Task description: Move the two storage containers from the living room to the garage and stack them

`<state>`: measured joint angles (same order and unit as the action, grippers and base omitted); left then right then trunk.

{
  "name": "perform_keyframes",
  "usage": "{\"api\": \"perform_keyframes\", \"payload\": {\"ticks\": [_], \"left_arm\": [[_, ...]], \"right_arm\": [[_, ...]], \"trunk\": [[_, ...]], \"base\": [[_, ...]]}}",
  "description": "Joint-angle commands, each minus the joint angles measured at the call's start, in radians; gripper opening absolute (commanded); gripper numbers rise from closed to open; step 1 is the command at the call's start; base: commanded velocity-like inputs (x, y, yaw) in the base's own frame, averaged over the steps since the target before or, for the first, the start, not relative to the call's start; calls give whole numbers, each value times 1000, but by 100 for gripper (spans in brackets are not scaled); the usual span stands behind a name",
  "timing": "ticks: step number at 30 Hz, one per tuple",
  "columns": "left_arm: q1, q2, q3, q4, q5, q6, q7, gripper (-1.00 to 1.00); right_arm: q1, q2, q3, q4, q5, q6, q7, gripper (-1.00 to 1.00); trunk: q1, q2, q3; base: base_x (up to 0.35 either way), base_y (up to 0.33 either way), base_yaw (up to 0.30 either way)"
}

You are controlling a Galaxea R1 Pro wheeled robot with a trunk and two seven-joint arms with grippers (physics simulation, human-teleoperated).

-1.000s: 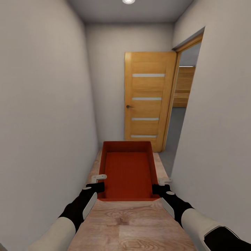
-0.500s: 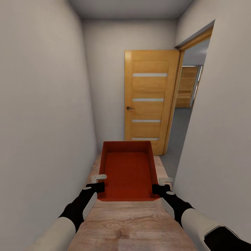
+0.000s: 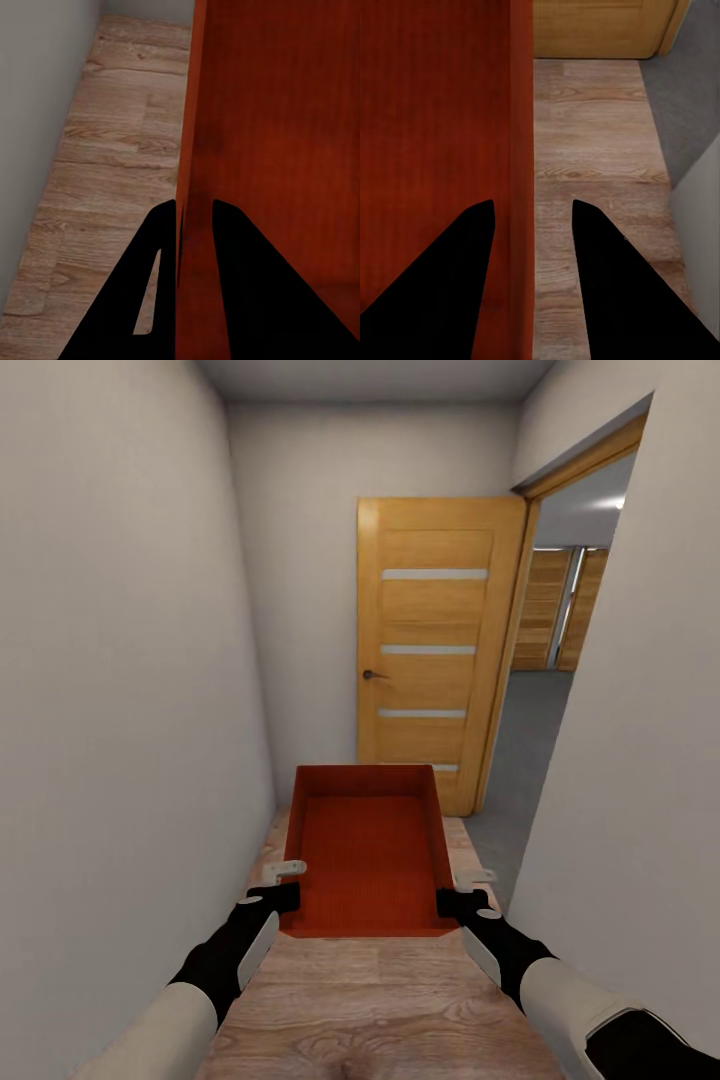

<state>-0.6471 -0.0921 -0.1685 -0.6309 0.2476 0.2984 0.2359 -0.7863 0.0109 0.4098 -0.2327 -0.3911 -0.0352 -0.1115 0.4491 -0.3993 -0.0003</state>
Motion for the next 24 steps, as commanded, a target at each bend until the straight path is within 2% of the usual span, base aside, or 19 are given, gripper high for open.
{"api": "perform_keyframes", "payload": {"ticks": [1, 24], "left_arm": [[0, 6, -5, -2, -7, 7, 15, -100], [0, 6, -5, -2, -7, 7, 15, -100]], "right_arm": [[-1, -5, -11, 1, -10, -5, -1, -100], [-1, -5, -11, 1, -11, -5, -1, -100]], "trunk": [[1, -1, 0], [1, -1, 0]], "base": [[322, 0, 0], [322, 0, 0]]}}
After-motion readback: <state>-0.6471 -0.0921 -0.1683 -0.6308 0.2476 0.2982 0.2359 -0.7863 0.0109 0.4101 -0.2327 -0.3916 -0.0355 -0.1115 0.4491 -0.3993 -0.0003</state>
